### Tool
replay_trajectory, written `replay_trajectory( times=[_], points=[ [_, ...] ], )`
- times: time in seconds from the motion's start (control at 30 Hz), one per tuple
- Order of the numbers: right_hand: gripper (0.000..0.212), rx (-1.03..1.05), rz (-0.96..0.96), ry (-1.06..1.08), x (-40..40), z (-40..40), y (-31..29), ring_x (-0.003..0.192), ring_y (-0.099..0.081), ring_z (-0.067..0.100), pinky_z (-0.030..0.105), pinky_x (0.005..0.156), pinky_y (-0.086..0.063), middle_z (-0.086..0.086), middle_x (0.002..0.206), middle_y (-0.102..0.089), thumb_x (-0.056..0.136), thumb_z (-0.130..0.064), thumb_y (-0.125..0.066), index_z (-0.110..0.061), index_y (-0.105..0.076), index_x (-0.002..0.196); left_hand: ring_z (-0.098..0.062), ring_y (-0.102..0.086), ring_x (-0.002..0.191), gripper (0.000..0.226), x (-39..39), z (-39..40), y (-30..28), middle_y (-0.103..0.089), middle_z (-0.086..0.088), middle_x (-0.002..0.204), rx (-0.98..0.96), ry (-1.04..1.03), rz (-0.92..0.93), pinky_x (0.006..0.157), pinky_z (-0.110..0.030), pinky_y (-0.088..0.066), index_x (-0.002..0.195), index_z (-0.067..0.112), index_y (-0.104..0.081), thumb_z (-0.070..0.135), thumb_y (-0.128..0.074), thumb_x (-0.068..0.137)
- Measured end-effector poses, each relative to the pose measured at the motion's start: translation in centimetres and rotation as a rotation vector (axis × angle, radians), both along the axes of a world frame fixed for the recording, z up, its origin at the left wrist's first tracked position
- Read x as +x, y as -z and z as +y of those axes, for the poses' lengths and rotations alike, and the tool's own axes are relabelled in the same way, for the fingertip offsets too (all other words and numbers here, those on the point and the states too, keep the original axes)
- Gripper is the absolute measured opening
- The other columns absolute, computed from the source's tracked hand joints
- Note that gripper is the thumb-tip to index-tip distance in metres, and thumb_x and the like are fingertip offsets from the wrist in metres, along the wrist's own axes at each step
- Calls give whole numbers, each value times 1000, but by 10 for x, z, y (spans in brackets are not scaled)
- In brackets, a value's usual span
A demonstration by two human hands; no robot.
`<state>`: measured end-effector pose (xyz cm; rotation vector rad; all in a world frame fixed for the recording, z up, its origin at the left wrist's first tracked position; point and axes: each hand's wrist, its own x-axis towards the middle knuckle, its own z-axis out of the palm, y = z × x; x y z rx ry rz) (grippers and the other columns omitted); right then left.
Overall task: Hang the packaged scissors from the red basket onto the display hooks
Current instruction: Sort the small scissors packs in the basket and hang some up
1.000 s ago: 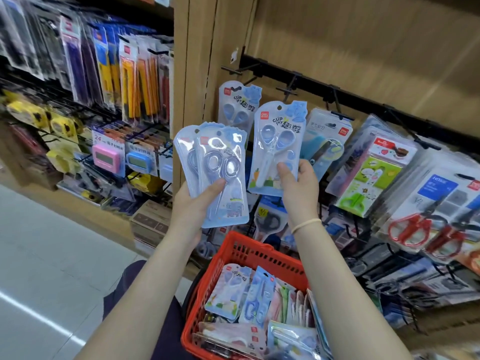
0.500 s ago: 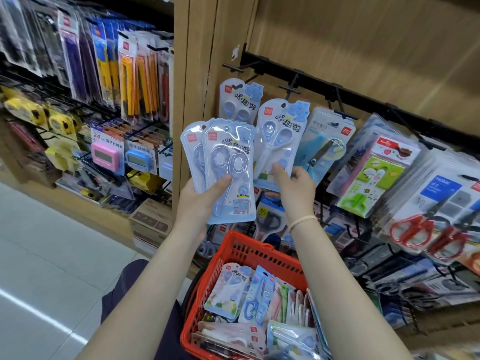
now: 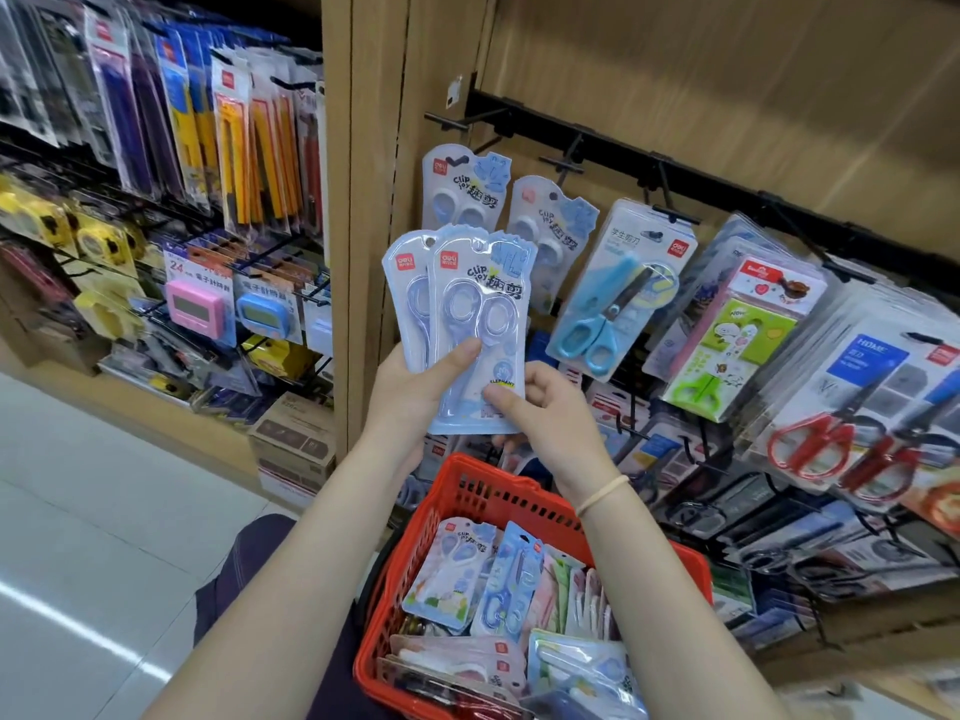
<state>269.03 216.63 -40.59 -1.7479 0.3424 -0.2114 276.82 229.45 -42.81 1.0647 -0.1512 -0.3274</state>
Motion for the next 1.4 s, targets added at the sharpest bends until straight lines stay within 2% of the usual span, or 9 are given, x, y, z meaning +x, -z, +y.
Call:
replay_trajectory(
  times=[0.13,0.2,0.6,0.83,0.97,1.1,1.23,1.33,1.4],
  points=[
    [12,81,-48,42,0,1,-1,47,-64,20,27,42,-51,3,68,-71,101,-16,-60,-8,-56,109,-14,-76,94,20,2,0,1,-80,6,101,30,-21,-21,74,-30,-60,111,24,-70,27,-71,92],
    [11,113,-74,81,-1,1,-2,47,-64,21,27,42,-52,0,68,-72,102,-18,-59,-11,-53,108,-16,-75,100,19,3,2,3,-79,5,107,40,-58,-34,79,-31,-60,116,24,-69,26,-67,97],
    [4,16,-204,219,15,-15,-21,47,-62,24,28,41,-49,4,92,-68,104,-14,-54,-15,-50,102,-16,-72,110,22,6,9,14,-76,9,115,82,-150,-13,102,-49,-55,118,34,-68,30,-71,97],
    [6,5,-186,247,22,-17,-20,46,-62,22,28,42,-49,6,98,-67,105,-16,-53,-18,-51,100,-13,-72,106,20,3,11,21,-77,12,110,113,-200,-5,100,-46,-56,115,33,-70,27,-72,96],
    [18,42,-139,275,31,-21,-13,50,-65,23,30,47,-54,13,104,-68,103,-22,-58,-10,-50,114,-12,-73,105,25,2,12,21,-77,12,111,131,-167,-20,96,-42,-58,120,28,-70,29,-72,95],
    [22,51,-6,287,31,-26,0,46,-63,24,31,44,-54,18,75,-65,101,-26,-62,-6,-52,100,-9,-73,103,20,2,12,17,-77,15,108,126,-145,-30,92,-37,-59,114,33,-70,31,-72,94],
    [28,30,108,257,17,-23,11,45,-61,24,31,41,-50,16,67,-64,102,-33,-58,-6,-54,94,-13,-74,102,16,0,9,15,-78,11,106,114,-115,-43,90,-37,-61,110,31,-70,28,-72,94],
    [33,44,134,65,7,-13,9,50,-63,22,32,47,-51,15,76,-69,102,-38,-56,-5,-56,105,-11,-75,96,14,-1,2,11,-79,12,100,123,-67,-42,84,-34,-62,107,31,-70,26,-72,95],
    [22,55,81,-56,3,-7,5,49,-63,20,30,46,-51,9,72,-70,102,-29,-57,-7,-59,104,-16,-76,96,15,0,-5,6,-79,7,102,146,-23,-58,86,-39,-61,107,29,-70,28,-74,93]
  ],
)
